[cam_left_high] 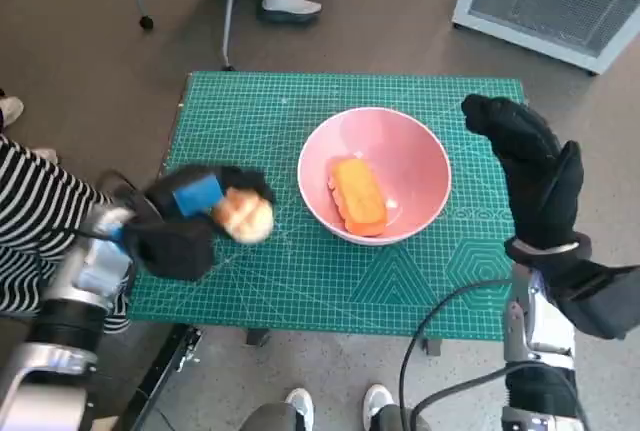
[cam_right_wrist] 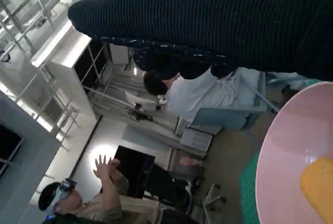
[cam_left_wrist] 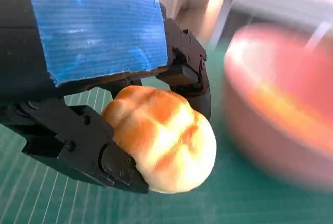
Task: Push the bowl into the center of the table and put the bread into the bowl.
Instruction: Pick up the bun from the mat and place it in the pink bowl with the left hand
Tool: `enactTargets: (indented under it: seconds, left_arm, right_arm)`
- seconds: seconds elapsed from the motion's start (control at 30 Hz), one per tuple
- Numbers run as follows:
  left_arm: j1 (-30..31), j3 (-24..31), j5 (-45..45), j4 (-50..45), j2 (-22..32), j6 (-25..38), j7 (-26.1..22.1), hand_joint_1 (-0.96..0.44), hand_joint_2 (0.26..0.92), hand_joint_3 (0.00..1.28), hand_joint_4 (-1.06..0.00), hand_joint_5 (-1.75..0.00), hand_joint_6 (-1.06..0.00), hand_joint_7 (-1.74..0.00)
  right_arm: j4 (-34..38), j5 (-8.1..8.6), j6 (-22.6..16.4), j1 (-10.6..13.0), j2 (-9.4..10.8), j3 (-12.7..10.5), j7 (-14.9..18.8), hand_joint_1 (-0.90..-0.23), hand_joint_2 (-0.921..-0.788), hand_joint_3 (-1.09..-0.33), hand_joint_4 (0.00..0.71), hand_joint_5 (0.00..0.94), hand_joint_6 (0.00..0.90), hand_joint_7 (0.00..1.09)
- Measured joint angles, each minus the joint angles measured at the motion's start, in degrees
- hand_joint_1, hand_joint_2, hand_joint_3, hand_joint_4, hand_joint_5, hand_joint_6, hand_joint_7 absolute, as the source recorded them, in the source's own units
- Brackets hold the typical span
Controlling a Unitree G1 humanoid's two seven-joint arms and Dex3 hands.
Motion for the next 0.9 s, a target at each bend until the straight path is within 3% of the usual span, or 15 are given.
enactTargets:
  seconds: [0.2, 0.43, 0.73, 0.9]
  left_arm:
    - [-2.9, 2.0, -0.9, -6.4, -1.1, 3.5, 0.1, 0.0, 0.92, 0.08, -0.67, -1.24, -0.61, -1.13]
    - [-7.3, 1.7, -0.6, -10.4, -6.2, 6.4, 1.3, 0.0, 0.92, 0.07, -0.69, -1.23, -0.62, -1.11]
    - [-13.4, -2.5, 2.0, -9.2, -12.2, 8.0, 1.6, 0.0, 0.915, 0.04, -0.73, -1.13, -0.66, -1.12]
    - [-17.7, -5.4, 2.3, -2.9, -15.5, 6.7, 1.5, 0.0, 0.919, 0.05, -0.72, -1.16, -0.64, -1.12]
  right_arm:
    - [0.3, 0.0, 0.0, -0.2, 0.0, 0.0, 0.1, -0.745, -0.921, -0.726, 0.181, 0.0, 0.007, 0.58]
    - [0.5, 0.0, 0.0, -0.3, 0.0, -0.1, 0.2, -0.745, -0.921, -0.725, 0.181, 0.001, 0.006, 0.58]
    - [0.3, 0.04, -0.1, -0.3, -0.1, -0.2, 0.2, -0.745, -0.921, -0.724, 0.182, 0.001, 0.007, 0.58]
    - [0.1, 0.06, -0.1, -0.2, -0.3, -0.3, 0.3, -0.745, -0.921, -0.724, 0.182, 0.0, 0.006, 0.58]
